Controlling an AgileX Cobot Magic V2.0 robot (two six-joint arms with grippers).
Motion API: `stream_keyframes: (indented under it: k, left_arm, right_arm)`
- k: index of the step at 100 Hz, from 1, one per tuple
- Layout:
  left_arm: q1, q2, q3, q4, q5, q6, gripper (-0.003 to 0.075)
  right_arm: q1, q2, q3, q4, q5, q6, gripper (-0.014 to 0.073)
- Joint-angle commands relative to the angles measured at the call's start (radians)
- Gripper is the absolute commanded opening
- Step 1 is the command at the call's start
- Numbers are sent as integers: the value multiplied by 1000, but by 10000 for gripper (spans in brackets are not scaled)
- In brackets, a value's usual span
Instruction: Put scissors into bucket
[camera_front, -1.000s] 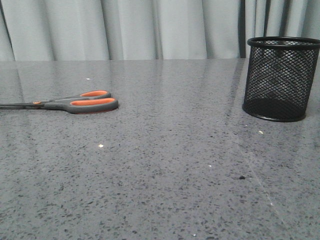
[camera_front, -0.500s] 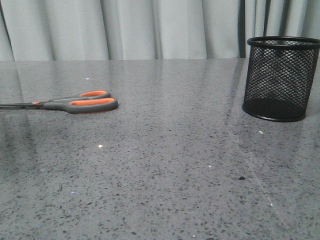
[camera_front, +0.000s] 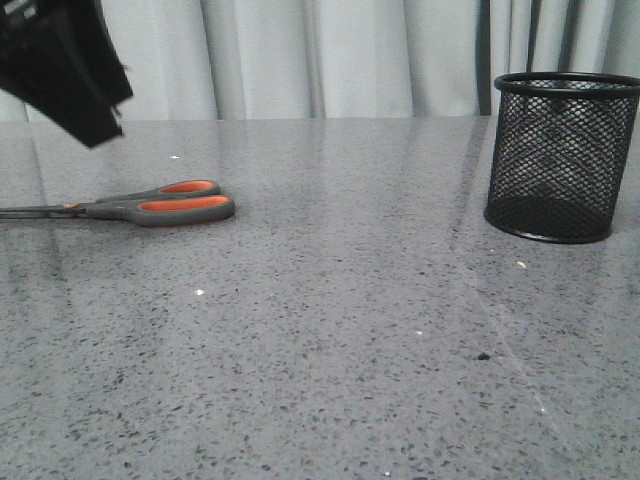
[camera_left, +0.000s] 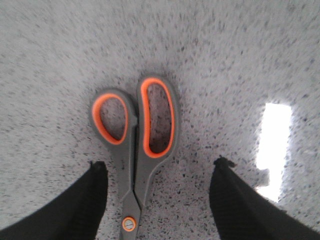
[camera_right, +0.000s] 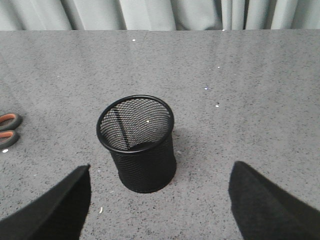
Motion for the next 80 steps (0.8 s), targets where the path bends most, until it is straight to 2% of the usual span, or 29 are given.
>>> stream_keyframes:
  k: [1, 43, 80]
  left_arm:
    - [-9, -2, -48, 2, 11, 7, 407]
    - [-9, 110, -118, 48, 37, 7, 406]
    - [-9, 157, -118, 70, 36, 31, 406]
  right_arm:
    - [8, 12, -36, 4, -76, -10, 519]
    - [8, 12, -36, 4, -74, -10, 519]
    - [8, 12, -36, 4, -74, -10, 518]
